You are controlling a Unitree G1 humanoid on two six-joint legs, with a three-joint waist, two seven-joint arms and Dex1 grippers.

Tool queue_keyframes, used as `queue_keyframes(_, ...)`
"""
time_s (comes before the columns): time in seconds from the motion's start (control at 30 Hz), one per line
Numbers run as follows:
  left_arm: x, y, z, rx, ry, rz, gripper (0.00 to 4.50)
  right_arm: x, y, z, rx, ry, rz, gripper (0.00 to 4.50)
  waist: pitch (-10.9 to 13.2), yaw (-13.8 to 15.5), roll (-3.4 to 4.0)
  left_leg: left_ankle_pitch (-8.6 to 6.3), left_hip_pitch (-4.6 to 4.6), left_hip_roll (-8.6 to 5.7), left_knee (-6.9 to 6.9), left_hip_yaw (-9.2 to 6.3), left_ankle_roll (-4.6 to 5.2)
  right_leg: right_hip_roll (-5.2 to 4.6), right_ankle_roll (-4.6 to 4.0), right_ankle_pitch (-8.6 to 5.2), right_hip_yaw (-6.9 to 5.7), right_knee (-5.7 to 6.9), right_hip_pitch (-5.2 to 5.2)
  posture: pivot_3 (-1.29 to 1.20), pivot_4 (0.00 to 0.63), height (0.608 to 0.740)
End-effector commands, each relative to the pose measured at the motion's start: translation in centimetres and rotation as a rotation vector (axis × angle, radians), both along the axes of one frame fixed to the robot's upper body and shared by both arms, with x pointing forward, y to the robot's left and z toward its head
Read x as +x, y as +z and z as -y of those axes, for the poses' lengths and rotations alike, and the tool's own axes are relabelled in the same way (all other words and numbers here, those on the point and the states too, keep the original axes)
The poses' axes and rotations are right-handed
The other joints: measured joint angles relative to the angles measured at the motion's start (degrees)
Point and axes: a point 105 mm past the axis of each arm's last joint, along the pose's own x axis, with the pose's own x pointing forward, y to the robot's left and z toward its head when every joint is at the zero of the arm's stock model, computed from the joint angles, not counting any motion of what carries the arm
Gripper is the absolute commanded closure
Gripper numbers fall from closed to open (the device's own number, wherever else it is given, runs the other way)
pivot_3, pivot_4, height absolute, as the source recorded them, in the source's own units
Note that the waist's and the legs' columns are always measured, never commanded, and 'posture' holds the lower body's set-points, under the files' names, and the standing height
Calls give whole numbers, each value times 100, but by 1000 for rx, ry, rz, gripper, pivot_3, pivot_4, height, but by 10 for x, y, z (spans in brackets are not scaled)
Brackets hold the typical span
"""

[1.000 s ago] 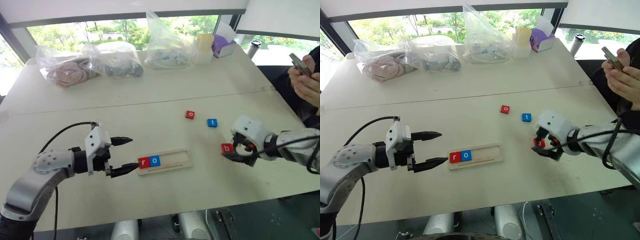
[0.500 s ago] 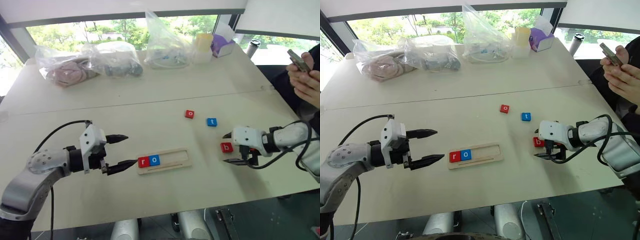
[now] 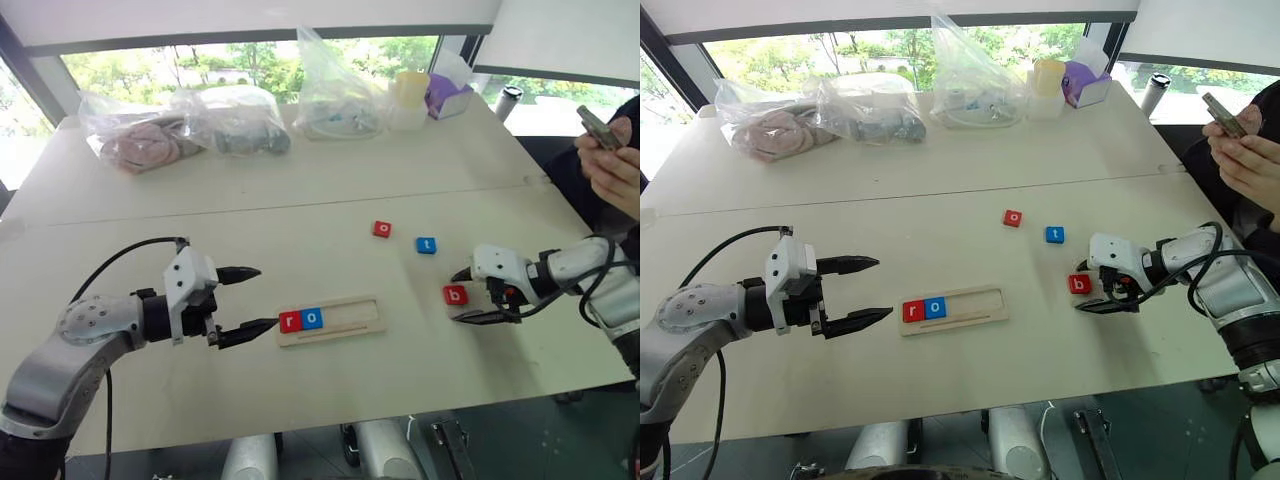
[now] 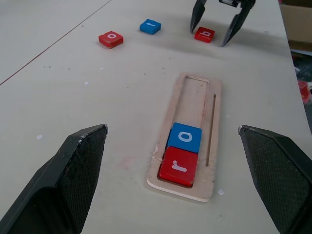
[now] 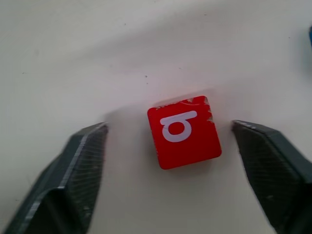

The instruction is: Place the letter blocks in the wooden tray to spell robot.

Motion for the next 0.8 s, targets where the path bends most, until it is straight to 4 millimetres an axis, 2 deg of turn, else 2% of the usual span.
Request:
queue_keyframes(0.03,-3,6,4,8,-17,38,0,4,-7,9,-33,-42,-12,2388,0,1,0,0,0,0,9,0,0,0,1,2,0,0,5,0,150,740)
queue_keyframes(0.1,-3,6,3,8,-13,39,0,6,-6,7,-25,-41,-8,3359,0,4,0,0,0,0,26,-2,0,0,1,2,1,0,14,0,150,740)
queue_keyframes(0.2,-4,7,3,7,-10,39,0,13,4,0,-53,-4,67,3360,0,4,0,0,0,-1,41,1,-1,-1,1,2,9,-1,19,0,150,740)
queue_keyframes(0.23,-4,7,2,7,-9,39,0,15,11,-8,-41,21,87,3360,0,0,0,0,0,-1,43,3,-2,-1,1,2,11,-2,19,0,150,740)
queue_keyframes(0.33,-6,8,1,10,-10,39,0,8,35,-48,40,152,97,3360,5,-6,9,1,1,-1,43,6,-3,-1,0,5,14,0,16,0,150,740)
queue_keyframes(0.4,-6,8,1,11,-14,42,0,2,43,-71,75,220,93,3360,7,-14,12,1,1,-1,37,7,-3,1,9,15,15,7,8,0,150,740)
queue_keyframes(0.6,-9,11,-1,26,-36,46,0,-6,39,-129,122,345,44,3360,7,30,12,1,-11,0,20,-6,-3,6,10,15,8,27,-14,0,150,740)
queue_keyframes(0.8,-10,11,-6,47,-34,46,0,-12,27,-160,123,414,13,3360,7,34,12,1,-19,-2,25,0,-3,0,10,15,11,25,-18,0,150,740)
